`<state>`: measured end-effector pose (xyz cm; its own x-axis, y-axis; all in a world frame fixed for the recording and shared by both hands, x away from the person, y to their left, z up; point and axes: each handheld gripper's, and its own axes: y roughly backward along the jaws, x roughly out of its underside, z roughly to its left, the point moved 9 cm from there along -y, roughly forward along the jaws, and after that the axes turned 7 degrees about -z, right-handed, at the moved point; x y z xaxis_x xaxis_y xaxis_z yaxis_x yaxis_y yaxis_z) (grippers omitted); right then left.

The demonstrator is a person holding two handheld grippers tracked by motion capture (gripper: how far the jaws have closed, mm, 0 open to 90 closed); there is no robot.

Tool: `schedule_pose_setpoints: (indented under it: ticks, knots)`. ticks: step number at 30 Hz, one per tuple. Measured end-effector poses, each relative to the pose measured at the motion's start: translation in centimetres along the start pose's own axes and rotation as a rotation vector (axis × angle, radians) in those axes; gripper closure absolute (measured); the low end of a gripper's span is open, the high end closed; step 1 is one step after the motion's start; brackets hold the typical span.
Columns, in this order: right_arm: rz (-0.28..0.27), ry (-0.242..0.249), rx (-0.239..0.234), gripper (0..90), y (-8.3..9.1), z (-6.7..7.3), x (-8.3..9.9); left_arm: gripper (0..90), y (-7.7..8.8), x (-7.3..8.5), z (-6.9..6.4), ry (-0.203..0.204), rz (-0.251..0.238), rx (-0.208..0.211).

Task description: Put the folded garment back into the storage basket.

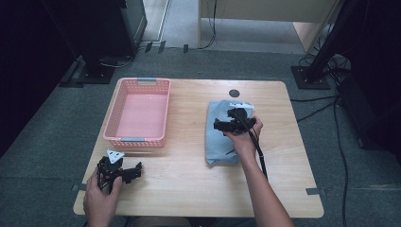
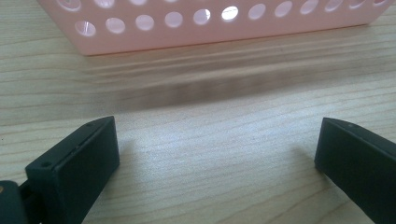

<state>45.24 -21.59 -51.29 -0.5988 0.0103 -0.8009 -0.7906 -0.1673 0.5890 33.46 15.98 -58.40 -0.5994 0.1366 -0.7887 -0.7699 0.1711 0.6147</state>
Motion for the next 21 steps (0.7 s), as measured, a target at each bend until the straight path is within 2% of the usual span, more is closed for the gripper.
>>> schedule_pose_setpoints:
  ticks: [11,21]
  knots:
    - [0.070,-0.045,0.027,0.0,-2.8,-0.6,1.5,0.0,0.0,0.0,0.0,0.000,0.000,0.000]
    - [0.078,-0.064,0.028,1.2,-4.2,-0.4,2.1,0.0,0.0,0.0,0.0,0.000,0.000,0.000]
